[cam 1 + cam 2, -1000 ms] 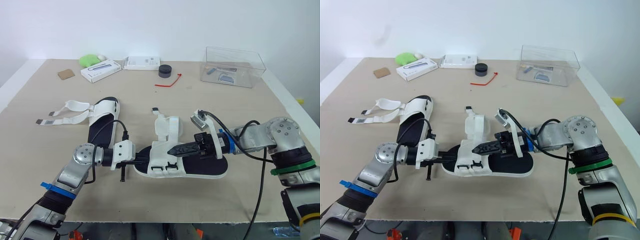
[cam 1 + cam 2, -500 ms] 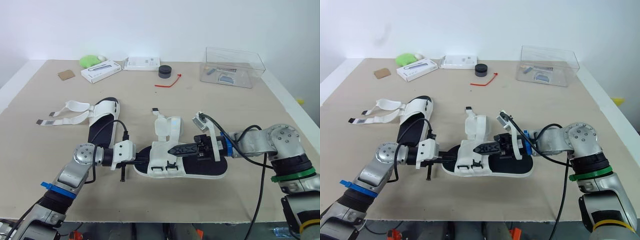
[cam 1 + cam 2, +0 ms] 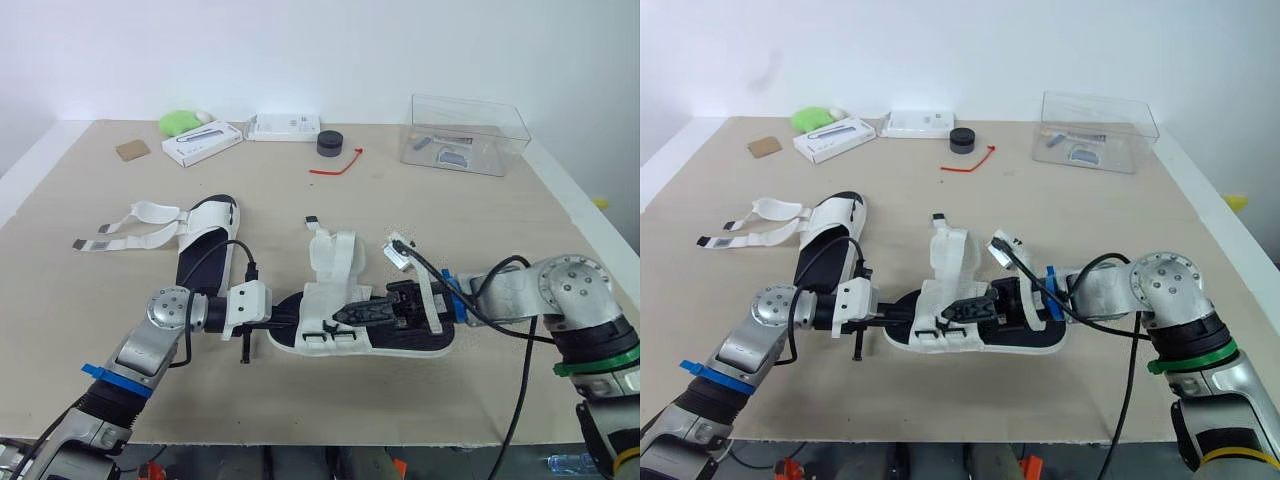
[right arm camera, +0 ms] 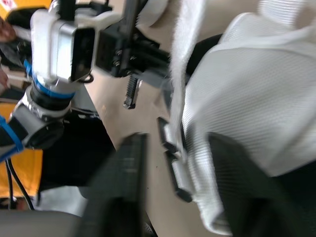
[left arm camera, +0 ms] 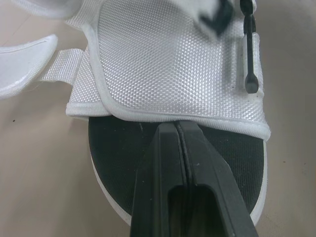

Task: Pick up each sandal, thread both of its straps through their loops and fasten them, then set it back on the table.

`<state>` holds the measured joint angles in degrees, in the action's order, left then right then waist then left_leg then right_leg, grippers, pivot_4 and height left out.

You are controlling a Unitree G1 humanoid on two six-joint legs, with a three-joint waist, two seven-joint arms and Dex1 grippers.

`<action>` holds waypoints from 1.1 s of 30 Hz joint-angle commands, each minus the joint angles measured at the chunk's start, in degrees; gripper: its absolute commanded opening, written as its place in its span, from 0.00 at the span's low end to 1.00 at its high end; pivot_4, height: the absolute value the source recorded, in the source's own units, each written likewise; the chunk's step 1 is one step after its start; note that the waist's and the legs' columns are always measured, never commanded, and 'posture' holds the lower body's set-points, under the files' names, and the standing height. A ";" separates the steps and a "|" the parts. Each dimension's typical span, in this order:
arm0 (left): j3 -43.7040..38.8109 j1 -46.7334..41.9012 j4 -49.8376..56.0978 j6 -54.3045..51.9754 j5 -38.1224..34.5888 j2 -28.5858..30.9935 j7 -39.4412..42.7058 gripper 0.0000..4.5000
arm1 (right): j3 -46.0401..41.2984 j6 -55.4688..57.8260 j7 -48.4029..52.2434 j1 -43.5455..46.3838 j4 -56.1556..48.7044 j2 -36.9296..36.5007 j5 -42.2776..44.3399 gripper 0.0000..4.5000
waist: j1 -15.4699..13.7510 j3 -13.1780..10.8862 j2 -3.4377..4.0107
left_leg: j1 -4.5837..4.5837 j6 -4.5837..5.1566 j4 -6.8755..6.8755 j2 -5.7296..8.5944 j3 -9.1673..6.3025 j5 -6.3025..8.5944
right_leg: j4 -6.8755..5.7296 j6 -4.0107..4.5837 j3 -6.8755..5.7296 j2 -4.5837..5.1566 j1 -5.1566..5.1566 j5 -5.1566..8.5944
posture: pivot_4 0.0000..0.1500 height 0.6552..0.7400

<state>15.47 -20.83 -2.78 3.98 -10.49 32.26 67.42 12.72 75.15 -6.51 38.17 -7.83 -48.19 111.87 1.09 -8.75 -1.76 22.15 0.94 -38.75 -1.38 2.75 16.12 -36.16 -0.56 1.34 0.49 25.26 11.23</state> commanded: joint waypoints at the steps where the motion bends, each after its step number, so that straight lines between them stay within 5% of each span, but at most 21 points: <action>1: 2.86 1.22 -1.88 -1.08 2.87 0.36 0.77 0.00 | -0.16 -2.17 -1.74 0.74 -5.95 -2.16 1.13 0.63 | 0.00 0.00 0.00 | 0.00 0.00 0.00 0.00 0.00 0.00 | 0.00 -0.03 0.00 0.00 0.00 0.02 | 1.00 1.00; 22: 2.90 1.86 -0.57 -1.99 2.88 0.42 0.65 0.00 | 5.58 -9.64 -12.25 0.06 -9.09 2.87 -0.12 0.63 | 0.01 0.02 0.00 | 0.00 0.00 -0.04 0.00 0.03 0.00 | -0.01 -0.01 0.03 0.02 0.00 -0.02 | 1.00 1.00; 25: 2.89 2.09 -0.39 -2.07 2.90 0.49 0.53 0.00 | 5.87 -10.36 -13.35 -0.59 -8.71 3.75 0.29 0.46 | 0.02 0.02 0.00 | 0.00 0.00 -0.04 0.00 0.03 0.00 | -0.01 -0.01 0.03 0.02 0.00 -0.02 | 1.00 1.00; 29: 2.96 2.08 -0.33 -2.11 2.95 0.46 0.31 0.00 | 4.73 -11.58 -14.09 -2.58 -6.63 5.28 1.13 0.03 | 0.01 0.03 -0.01 | 0.02 0.01 -0.04 0.00 0.02 0.00 | -0.01 -0.01 0.02 0.03 0.00 -0.02 | 1.00 1.00; 33: 3.14 2.07 -0.26 -2.10 2.95 0.32 0.26 0.00 | 1.87 -9.38 -11.07 -4.19 -2.99 6.63 1.13 0.01 | 0.01 0.05 -0.02 | 0.00 0.01 -0.05 0.00 0.04 0.00 | -0.01 -0.02 0.04 0.02 -0.01 -0.02 | 1.00 1.00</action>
<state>15.47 -20.45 -1.86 3.36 -10.01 32.26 66.75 17.22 64.59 -19.66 34.13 -12.03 -41.79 112.00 1.10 -8.70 -1.79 22.16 0.94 -38.79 -1.38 2.80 16.12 -36.16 -0.58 1.38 0.51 25.25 11.20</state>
